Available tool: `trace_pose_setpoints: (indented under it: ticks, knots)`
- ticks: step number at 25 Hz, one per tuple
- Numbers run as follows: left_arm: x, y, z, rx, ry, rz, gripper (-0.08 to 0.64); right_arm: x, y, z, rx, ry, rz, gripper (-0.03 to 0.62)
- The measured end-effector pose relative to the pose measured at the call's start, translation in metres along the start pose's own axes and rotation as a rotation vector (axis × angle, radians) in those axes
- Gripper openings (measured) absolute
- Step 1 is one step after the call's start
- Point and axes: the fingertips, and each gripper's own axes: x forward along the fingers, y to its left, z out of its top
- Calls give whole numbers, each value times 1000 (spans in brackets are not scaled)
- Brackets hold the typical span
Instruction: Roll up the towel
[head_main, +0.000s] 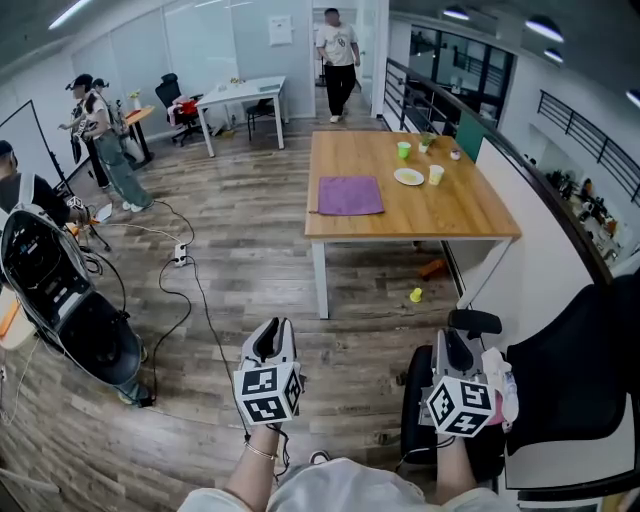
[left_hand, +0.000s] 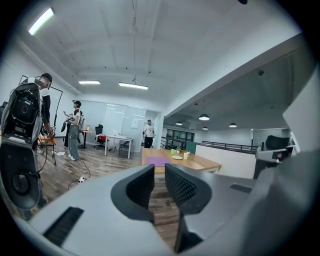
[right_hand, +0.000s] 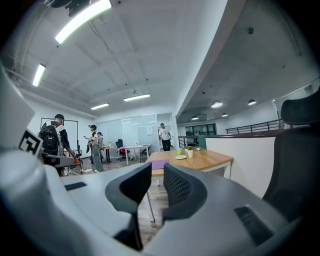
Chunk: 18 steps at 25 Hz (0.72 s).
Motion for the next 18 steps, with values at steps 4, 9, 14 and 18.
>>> trace_pose_setpoints:
  ticks: [4, 9, 14, 18]
  knots:
    - [1, 1, 4, 8, -13, -14, 130, 1, 3, 3, 3, -10, 15, 137]
    - [4, 1, 4, 33, -18, -37, 292, 4, 9, 4, -13, -29, 25, 256]
    - [10, 0, 2, 40, -26, -60, 429, 7, 11, 2, -31, -40, 10, 377]
    - [15, 2, -1, 46, -25, -63, 502, 9, 14, 5, -34, -92, 9, 450]
